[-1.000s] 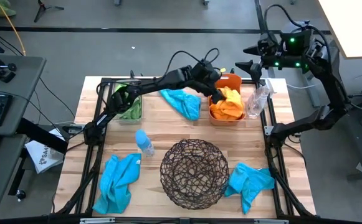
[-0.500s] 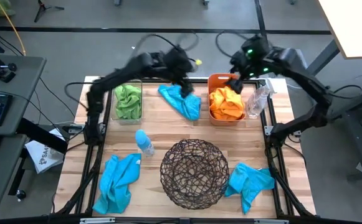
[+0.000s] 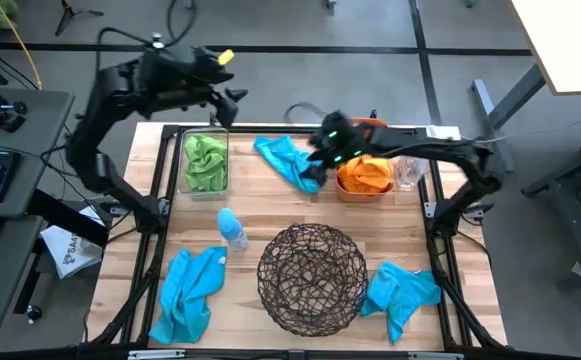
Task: Sort microfiber towel by color & place in baskets
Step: Put the top blue microfiber cloth into the black wire basket
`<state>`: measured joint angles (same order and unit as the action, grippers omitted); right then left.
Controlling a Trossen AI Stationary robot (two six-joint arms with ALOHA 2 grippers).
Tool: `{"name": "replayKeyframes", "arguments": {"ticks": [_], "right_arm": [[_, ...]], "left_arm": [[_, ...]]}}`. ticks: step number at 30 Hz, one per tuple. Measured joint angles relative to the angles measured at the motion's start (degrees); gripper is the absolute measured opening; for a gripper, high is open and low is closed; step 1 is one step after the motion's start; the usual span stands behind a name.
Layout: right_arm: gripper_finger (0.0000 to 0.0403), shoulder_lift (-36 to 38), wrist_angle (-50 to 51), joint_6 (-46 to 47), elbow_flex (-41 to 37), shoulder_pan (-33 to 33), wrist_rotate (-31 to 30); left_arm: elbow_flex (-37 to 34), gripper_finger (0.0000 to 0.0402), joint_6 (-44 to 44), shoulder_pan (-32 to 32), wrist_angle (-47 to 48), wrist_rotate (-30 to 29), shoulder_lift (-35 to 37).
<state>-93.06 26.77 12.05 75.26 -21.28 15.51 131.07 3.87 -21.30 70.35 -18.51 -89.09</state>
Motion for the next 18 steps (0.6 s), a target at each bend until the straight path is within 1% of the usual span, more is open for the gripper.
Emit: {"name": "replayKeyframes", "arguments": {"ticks": [4, 8, 13, 18], "right_arm": [[0.0348, -9.3, 0.9, 1.1, 4.9, 3.1, -11.1], [0.0348, -17.8, 3.9, 3.7, 10.3, 4.0, -18.5], [0.0348, -26.9, 12.1, 7.1, 17.4, 4.1, -24.7], [0.0348, -34.1, 19.3, 7.2, 24.0, 4.1, -26.2]], "left_arm": [[0.0, 0.0238, 0.5, 0.8, 0.1, 0.0, 2.1], [0.0, 0.0238, 1.1, 1.3, 1.6, -0.1, 2.8], [0.0, 0.0238, 2.1, 1.6, 4.8, -0.1, 2.8], [0.0, 0.0238, 2.1, 1.6, 6.6, -0.1, 2.8]]}}
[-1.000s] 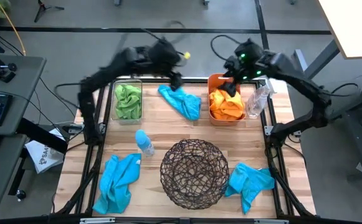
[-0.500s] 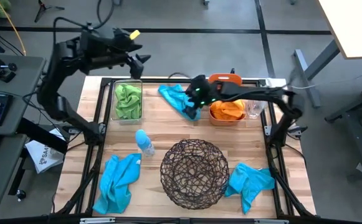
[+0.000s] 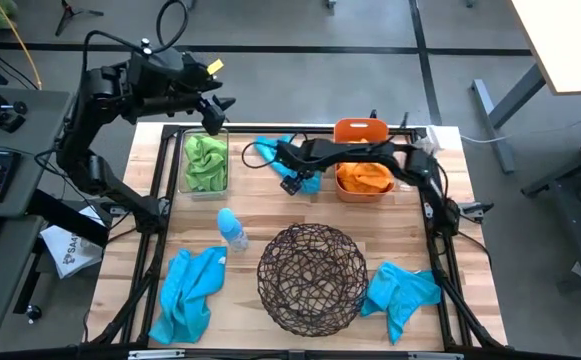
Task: Sort microfiber towel by color & place in baskets
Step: Put the top blue microfiber cloth into the black wire basket
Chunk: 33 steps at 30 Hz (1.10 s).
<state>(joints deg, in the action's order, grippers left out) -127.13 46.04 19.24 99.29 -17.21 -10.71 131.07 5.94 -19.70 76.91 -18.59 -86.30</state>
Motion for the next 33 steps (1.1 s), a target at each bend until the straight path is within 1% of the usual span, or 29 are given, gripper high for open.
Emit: {"name": "replayKeyframes", "arguments": {"ticks": [3, 4, 6, 7, 8, 11, 12, 14, 16, 17, 19, 21, 23, 25, 27, 28, 29, 31, 33], "right_arm": [[0.0334, -3.7, 3.8, -1.3, 3.0, 0.0, -0.9], [0.0322, -4.4, 4.6, -2.5, 3.7, 0.0, -1.1], [0.0278, -5.5, 6.0, -4.2, 4.6, 0.3, -0.8], [0.0244, -5.8, 6.1, -4.9, 4.6, 0.6, -0.7], [0.0202, -5.8, 6.3, -5.9, 4.6, 0.9, -0.6], [0.0052, -4.0, 7.4, -9.9, 4.2, 2.2, 0.3], [0.0028, -2.8, 7.8, -11.0, 3.8, 2.7, 0.8], [0.0029, 0.7, 5.8, -11.7, 3.8, 3.7, 1.1], [0.0028, 7.7, 4.9, -12.9, 3.8, 4.9, 1.4], [0.002, 11.4, 3.6, -13.9, 3.9, 5.5, 2.0], [0.0008, 17.6, 1.1, -15.7, 4.3, 6.3, 4.7], [0.0011, 22.4, 0.4, -17.4, 4.2, 7.0, 10.4], [0.0014, 26.3, 0.4, -19.5, 3.8, 7.8, 18.3], [0.0009, 30.7, 0.9, -21.0, 3.9, 9.2, 27.6], [0.0005, 33.9, 3.6, -21.2, 4.3, 11.2, 35.1], [0.0005, 34.9, 6.2, -20.9, 4.3, 12.4, 37.5], [0.0005, 35.4, 9.5, -20.4, 4.2, 13.8, 38.5], [0.0005, 35.6, 15.3, -18.9, 3.7, 17.1, 38.1], [0.0004, 35.2, 18.2, -16.0, 0.7, 20.7, 37.3]], "left_arm": [[0.0, 0.0238, 0.0, 0.0, 0.0, 0.0, 0.1], [0.0, 0.0238, 0.0, 0.0, 0.0, 0.0, 0.1], [0.0, 0.0238, -1.0, 0.0, -0.2, 0.0, 0.5], [0.0, 0.0238, -2.4, 0.0, -0.5, 0.0, 0.8], [0.0, 0.0238, -4.0, 0.3, -1.1, -0.1, 1.2], [0.0, 0.0238, -7.2, 1.9, -4.7, -0.6, 3.3], [0.0, 0.0238, -7.7, 2.5, -6.2, -1.0, 4.0], [0.0, 0.0238, -8.6, 3.6, -8.5, -2.0, 5.4], [0.0, 0.0238, -9.5, 4.4, -10.2, -3.0, 6.5], [0.0, 0.0238, -9.6, 4.6, -11.0, -3.4, 7.1], [0.0, 0.0238, -9.6, 4.9, -11.3, -3.6, 7.8], [0.0, 0.0238, -9.5, 4.9, -11.2, -3.6, 8.2], [-0.7, 0.0238, -9.2, 4.9, -11.2, -3.6, 8.5], [-1.7, 0.0238, -9.2, 4.9, -11.2, -3.6, 8.5], [-2.7, 0.0238, -9.1, 4.9, -11.2, -3.5, 8.5], [-3.2, 0.0238, -9.1, 4.9, -11.2, -3.5, 8.4], [-3.8, 0.0238, -9.1, 4.9, -11.2, -3.4, 8.4], [-4.8, 0.0238, -9.1, 4.9, -11.3, -1.7, 8.5], [-5.4, 0.0238, -9.4, 4.9, -11.7, 0.7, 8.4]]}}
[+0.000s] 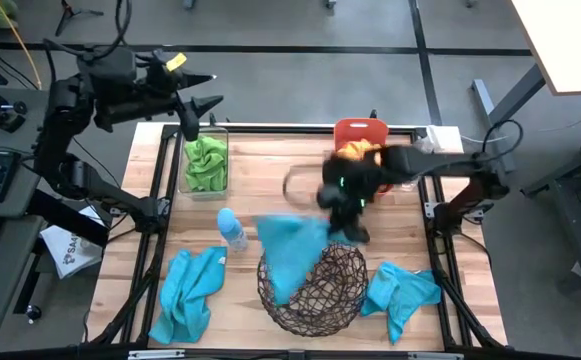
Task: Sort microfiber towel by color & place in baskets
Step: Put the top blue microfiber cloth into the black wire basket, then put the right blue microfiber cloth into the black wire basket
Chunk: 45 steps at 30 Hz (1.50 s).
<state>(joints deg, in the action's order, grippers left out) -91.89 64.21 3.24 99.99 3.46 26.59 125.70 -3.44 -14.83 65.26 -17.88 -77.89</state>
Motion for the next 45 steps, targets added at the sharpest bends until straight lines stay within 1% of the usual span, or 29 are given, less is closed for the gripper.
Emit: {"name": "replayKeyframes", "arguments": {"ticks": [1, 5, 7, 9, 11, 17, 20, 23, 26, 28, 30, 32, 35, 38, 40, 42, 45], "right_arm": [[0.0003, 0.1, -0.4, 1.9, -1.9, 1.8, 0.1], [0.0009, 0.3, -8.3, 10.1, -13.1, 7.7, 0.5], [0.0019, -0.1, -14.6, 16.3, -17.9, 8.8, 0.0], [0.0036, 0.1, -20.5, 24.2, -20.7, 9.0, 0.0], [0.006, 0.3, -24.1, 29.3, -21.8, 9.2, 0.3], [0.016, 0.5, -26.3, 32.7, -22.1, 10.9, 1.3], [0.0214, 0.5, -25.3, 34.7, -22.1, 11.3, 5.8], [0.0262, 0.5, -24.4, 39.8, -22.1, 11.1, 11.2], [0.0297, 0.5, -22.5, 45.0, -22.1, 10.1, 15.9], [0.0311, 0.5, -19.0, 47.6, -22.1, 9.9, 16.6], [0.0318, 0.5, -13.3, 48.3, -22.1, 10.9, 15.7], [0.032, 0.5, -6.7, 48.2, -22.1, 13.4, 14.0], [0.0321, 0.5, 1.8, 47.3, -22.1, 18.9, 12.3], [0.0321, 0.5, 6.9, 48.5, -22.1, 25.5, 9.3], [0.0321, 0.5, 8.0, 50.2, -22.1, 30.2, 5.1], [0.0321, 0.5, 7.9, 52.6, -22.1, 34.5, -0.6], [0.0321, 0.5, 7.3, 56.7, -22.4, 38.6, -8.0]], "left_arm": [[-0.3, 0.0238, -0.4, 0.0, -0.7, 0.9, 0.0], [-0.4, 0.0238, -1.6, 0.0, -4.0, 3.1, 0.1], [-0.4, 0.0238, -2.2, 0.0, -5.7, 3.9, 0.1], [-0.4, 0.0238, -2.6, 0.0, -6.4, 4.0, 0.1], [-0.4, 0.0238, -2.8, 0.0, -6.5, 4.1, 0.1], [-0.4, 0.0238, -2.8, 0.0, -6.5, 4.7, 0.1], [-0.4, 0.0238, -3.4, 0.0, -6.3, 6.5, 0.3], [-0.4, 0.0238, -5.3, 0.0, -5.8, 8.0, 1.0], [-0.4, 0.0238, -6.6, 0.0, -5.0, 9.4, 1.8], [-0.4, 0.0238, -7.5, 0.0, -4.8, 9.9, 2.1], [-0.4, 0.0238, -8.6, 0.0, -4.6, 10.5, 2.4], [-0.4, 0.0238, -9.5, 0.0, -3.4, 11.8, 2.7], [-0.4, 0.0238, -9.6, 0.0, -1.3, 12.9, 3.0], [-0.4, 0.0238, -8.2, 0.0, 0.0, 13.7, 3.2], [-0.4, 0.0238, -7.5, 0.0, 0.3, 15.7, 3.4], [-0.4, 0.0238, -6.6, 0.0, 0.6, 17.2, 3.6], [-0.4, 0.0238, -4.0, 0.0, 0.6, 19.6, 3.6]]}}
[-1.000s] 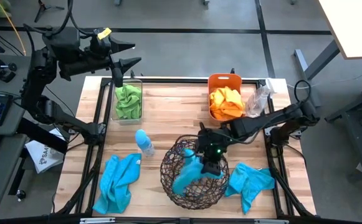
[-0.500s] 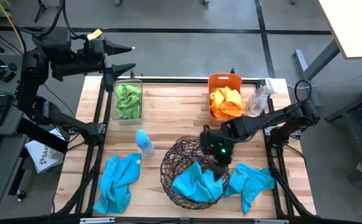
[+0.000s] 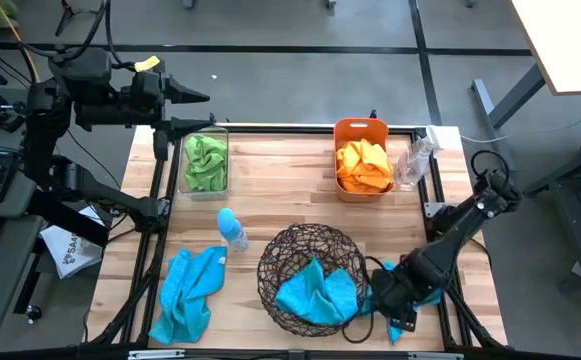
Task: Sort microfiber towel by color & place in baskets
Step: Put the right blue microfiber cloth into the black wire basket
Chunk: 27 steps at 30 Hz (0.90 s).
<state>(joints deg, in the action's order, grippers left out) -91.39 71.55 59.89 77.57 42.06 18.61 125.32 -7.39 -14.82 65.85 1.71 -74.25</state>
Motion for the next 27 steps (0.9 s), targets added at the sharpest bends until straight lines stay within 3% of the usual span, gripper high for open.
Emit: {"name": "replayKeyframes", "arguments": {"ticks": [5, 11, 16, 21, 27], "right_arm": [[0.0321, 2.1, -5.3, 7.1, -5.5, 2.7, -4.9], [0.0321, 12.1, -19.0, 15.0, -19.6, 6.8, -12.1], [0.0321, 19.0, -26.3, 15.4, -29.6, 9.7, -16.9], [0.032, 18.7, -32.7, 10.4, -36.6, 9.9, -16.1], [0.032, 18.6, -35.6, 9.6, -40.0, 8.1, -23.2]], "left_arm": [[0.0, 0.0238, 5.4, 1.8, -0.9, 2.5, -0.4], [0.0, 0.0238, 13.0, 6.5, -7.2, 1.7, -2.6], [0.0, 0.0238, 17.4, 12.1, -10.4, -3.4, -5.8], [0.0, 0.0238, 21.4, 18.0, -10.4, -10.1, -10.0], [0.0, 0.0238, 26.7, 23.4, -10.4, -14.4, -12.3]]}}
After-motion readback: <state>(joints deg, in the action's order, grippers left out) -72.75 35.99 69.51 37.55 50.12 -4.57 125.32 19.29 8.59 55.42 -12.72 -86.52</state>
